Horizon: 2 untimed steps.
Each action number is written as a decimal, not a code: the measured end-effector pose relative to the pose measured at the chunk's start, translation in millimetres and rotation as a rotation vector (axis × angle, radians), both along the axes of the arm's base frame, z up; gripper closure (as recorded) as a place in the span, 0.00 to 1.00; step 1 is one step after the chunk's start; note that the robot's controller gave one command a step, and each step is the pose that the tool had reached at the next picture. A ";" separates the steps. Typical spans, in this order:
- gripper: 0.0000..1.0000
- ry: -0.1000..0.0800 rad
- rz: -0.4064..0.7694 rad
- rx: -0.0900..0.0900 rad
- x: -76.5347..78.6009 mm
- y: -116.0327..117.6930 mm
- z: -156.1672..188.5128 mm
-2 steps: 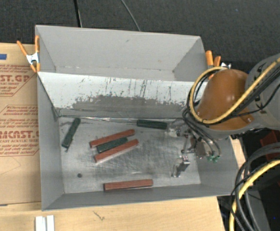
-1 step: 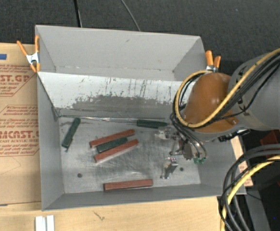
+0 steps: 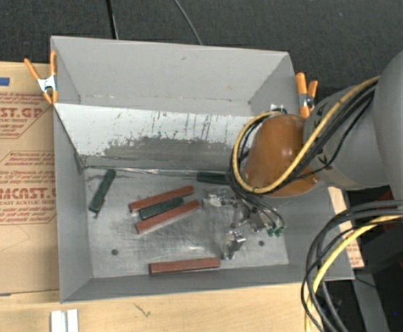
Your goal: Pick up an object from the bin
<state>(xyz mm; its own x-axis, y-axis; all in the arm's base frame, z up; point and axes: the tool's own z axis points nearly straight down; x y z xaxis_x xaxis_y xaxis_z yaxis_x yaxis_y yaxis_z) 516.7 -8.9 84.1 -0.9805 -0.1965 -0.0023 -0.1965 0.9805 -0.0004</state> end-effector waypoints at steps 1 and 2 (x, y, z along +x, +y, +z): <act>0.00 0.003 -0.166 0.001 2.2 34.1 -2.7; 0.00 0.002 -0.131 0.000 35.9 56.5 -7.3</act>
Offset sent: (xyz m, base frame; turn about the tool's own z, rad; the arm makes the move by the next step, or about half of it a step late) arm 0.0731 0.0760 -0.0133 -0.1340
